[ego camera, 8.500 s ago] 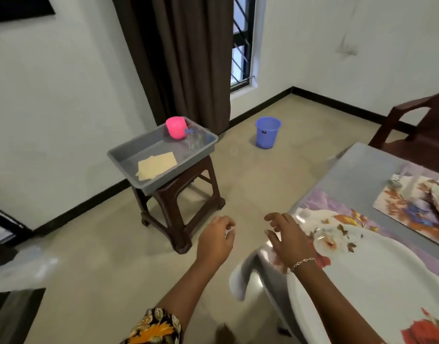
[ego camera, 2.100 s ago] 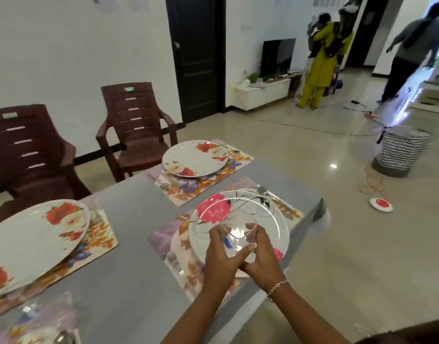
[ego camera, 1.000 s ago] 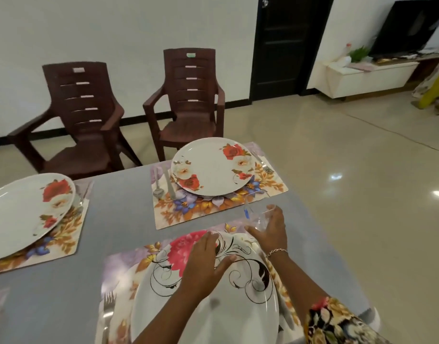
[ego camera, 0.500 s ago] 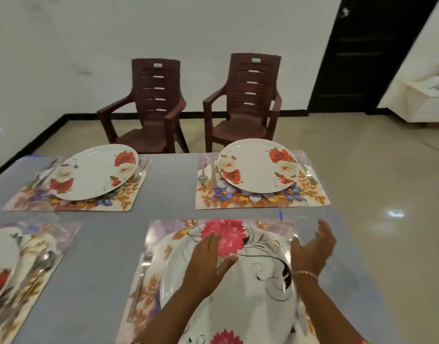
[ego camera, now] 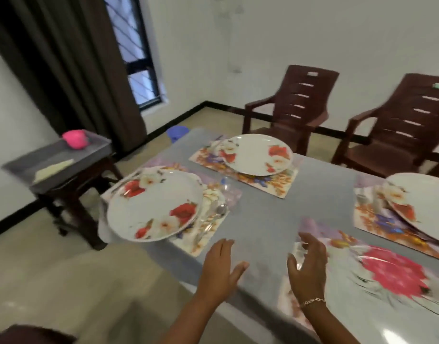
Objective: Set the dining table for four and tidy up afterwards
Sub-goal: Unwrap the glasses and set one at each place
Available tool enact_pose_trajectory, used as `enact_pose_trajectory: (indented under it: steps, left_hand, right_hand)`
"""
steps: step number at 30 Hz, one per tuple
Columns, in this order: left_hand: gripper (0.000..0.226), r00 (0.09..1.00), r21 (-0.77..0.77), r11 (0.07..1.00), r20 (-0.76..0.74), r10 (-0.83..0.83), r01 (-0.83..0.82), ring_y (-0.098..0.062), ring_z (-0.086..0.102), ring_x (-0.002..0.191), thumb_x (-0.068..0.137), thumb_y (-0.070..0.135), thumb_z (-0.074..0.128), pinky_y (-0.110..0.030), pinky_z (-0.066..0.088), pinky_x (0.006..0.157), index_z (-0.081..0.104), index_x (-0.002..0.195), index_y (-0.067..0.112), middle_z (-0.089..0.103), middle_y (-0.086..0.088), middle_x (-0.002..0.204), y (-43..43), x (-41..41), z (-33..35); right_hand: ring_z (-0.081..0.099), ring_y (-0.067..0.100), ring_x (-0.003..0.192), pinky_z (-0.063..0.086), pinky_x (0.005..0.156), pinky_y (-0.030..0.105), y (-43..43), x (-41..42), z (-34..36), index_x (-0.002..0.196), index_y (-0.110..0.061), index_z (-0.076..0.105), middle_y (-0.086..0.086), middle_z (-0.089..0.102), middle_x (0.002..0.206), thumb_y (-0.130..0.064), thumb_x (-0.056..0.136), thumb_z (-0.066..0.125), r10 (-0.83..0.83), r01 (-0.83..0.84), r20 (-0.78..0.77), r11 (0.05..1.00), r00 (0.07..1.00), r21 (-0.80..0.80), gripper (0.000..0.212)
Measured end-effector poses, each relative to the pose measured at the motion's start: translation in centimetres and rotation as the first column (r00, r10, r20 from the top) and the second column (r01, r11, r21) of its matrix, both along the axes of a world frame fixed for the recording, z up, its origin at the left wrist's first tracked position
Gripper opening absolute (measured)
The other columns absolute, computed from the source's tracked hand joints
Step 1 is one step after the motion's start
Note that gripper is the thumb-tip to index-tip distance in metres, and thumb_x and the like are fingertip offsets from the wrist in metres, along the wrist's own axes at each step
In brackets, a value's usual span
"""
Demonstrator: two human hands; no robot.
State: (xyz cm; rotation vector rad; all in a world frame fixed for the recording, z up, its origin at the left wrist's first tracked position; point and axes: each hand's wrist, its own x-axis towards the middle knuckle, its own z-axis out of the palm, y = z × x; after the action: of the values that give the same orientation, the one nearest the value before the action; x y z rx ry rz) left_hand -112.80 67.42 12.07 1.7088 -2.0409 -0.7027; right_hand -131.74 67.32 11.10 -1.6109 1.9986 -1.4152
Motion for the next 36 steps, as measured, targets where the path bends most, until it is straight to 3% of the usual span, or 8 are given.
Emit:
enact_pose_trajectory:
  steps: [4, 9, 12, 17, 20, 22, 27, 36]
  left_hand:
    - [0.087, 0.984, -0.039, 0.984, -0.028, 0.176, -0.177, -0.014, 0.039, 0.128, 0.074, 0.076, 0.023, -0.023, 0.035, 0.1, 0.038, 0.138, 0.018, 0.04, 0.003, 0.14, 0.0, 10.8, 0.1]
    - [0.088, 0.934, -0.069, 0.932, -0.038, 0.355, -0.357, -0.011, 0.038, 0.129, 0.077, 0.081, 0.022, -0.012, 0.023, 0.1, 0.037, 0.139, 0.021, 0.041, 0.003, 0.142, 0.1, 21.0, 0.1]
    - [0.063, 0.904, -0.084, 0.9, -0.03, 0.427, -0.428, -0.01, 0.032, 0.134, 0.091, 0.059, 0.038, -0.011, 0.021, 0.101, 0.031, 0.142, 0.022, 0.033, 0.005, 0.148, -1.1, 26.0, -0.1]
    - [0.06, 0.878, -0.045, 0.877, -0.005, 0.478, -0.478, -0.015, 0.031, 0.136, 0.092, 0.05, 0.045, -0.027, 0.03, 0.111, 0.03, 0.142, 0.02, 0.031, 0.001, 0.149, -5.8, 33.1, -0.7]
    - [0.059, 0.883, -0.063, 0.881, -0.011, 0.469, -0.469, -0.014, 0.033, 0.133, 0.093, 0.048, 0.047, -0.024, 0.031, 0.108, 0.032, 0.141, 0.019, 0.034, 0.0, 0.147, -9.3, 37.3, -0.5]
    - [0.06, 0.88, -0.058, 0.879, -0.001, 0.474, -0.474, -0.014, 0.031, 0.135, 0.093, 0.048, 0.046, -0.023, 0.029, 0.108, 0.03, 0.143, 0.018, 0.033, 0.001, 0.147, -11.4, 40.1, -0.6]
    - [0.058, 0.881, -0.018, 0.881, 0.022, 0.473, -0.473, -0.013, 0.03, 0.135, 0.094, 0.046, 0.046, -0.025, 0.029, 0.11, 0.031, 0.142, 0.018, 0.033, 0.001, 0.147, -15.8, 45.5, -1.0]
    - [0.054, 0.909, 0.052, 0.907, 0.021, 0.417, -0.417, -0.014, 0.035, 0.13, 0.094, 0.043, 0.047, -0.021, 0.028, 0.105, 0.036, 0.138, 0.015, 0.039, -0.001, 0.139, -23.7, 54.3, -1.3]
  right_hand:
    - [0.053, 0.025, 0.096, 0.049, 0.084, 0.047, -2.5, 11.5, 0.4, 0.114, -0.006, 0.054, 0.014, 0.053, 0.111, 0.009, 0.072, 0.065, 0.195, -0.196, 0.022, 0.981, 0.981, 0.02, 0.046]
    - [0.052, 0.031, 0.104, 0.047, 0.088, 0.047, -5.5, 22.8, 1.3, 0.112, -0.018, 0.049, 0.009, 0.054, 0.109, -0.007, 0.072, 0.058, 0.402, -0.402, -0.017, 0.915, 0.915, -0.037, 0.042]
    - [0.053, 0.029, 0.102, 0.049, 0.087, 0.047, -7.9, 28.1, 1.9, 0.109, -0.012, 0.054, 0.01, 0.053, 0.11, -0.004, 0.071, 0.061, 0.49, -0.49, -0.038, 0.871, 0.871, -0.019, 0.039]
    - [0.054, 0.036, 0.103, 0.047, 0.09, 0.053, -13.7, 35.5, 1.9, 0.113, -0.004, 0.056, 0.018, 0.056, 0.113, 0.001, 0.073, 0.071, 0.485, -0.483, -0.075, 0.874, 0.871, 0.041, 0.043]
    - [0.05, 0.036, 0.112, 0.038, 0.102, 0.045, -18.0, 39.6, 1.8, 0.118, -0.004, 0.054, 0.018, 0.054, 0.119, -0.004, 0.079, 0.067, 0.465, -0.461, -0.076, 0.885, 0.882, 0.064, 0.041]
    - [0.047, 0.033, 0.114, 0.035, 0.099, 0.038, -20.7, 42.4, 2.2, 0.118, -0.005, 0.054, 0.017, 0.053, 0.12, -0.006, 0.084, 0.061, 0.458, -0.454, -0.061, 0.888, 0.887, 0.071, 0.034]
    - [0.051, 0.029, 0.105, 0.046, 0.093, 0.047, -24.7, 48.1, 3.0, 0.115, -0.009, 0.055, 0.014, 0.052, 0.116, 0.005, 0.078, 0.062, 0.513, -0.506, -0.019, 0.852, 0.858, 0.135, 0.04]
    - [0.05, 0.024, 0.098, 0.046, 0.087, 0.044, -30.2, 56.9, 0.6, 0.114, -0.01, 0.054, -0.003, 0.039, 0.109, 0.007, 0.075, 0.061, 0.479, -0.482, 0.065, 0.854, 0.875, 0.198, 0.043]
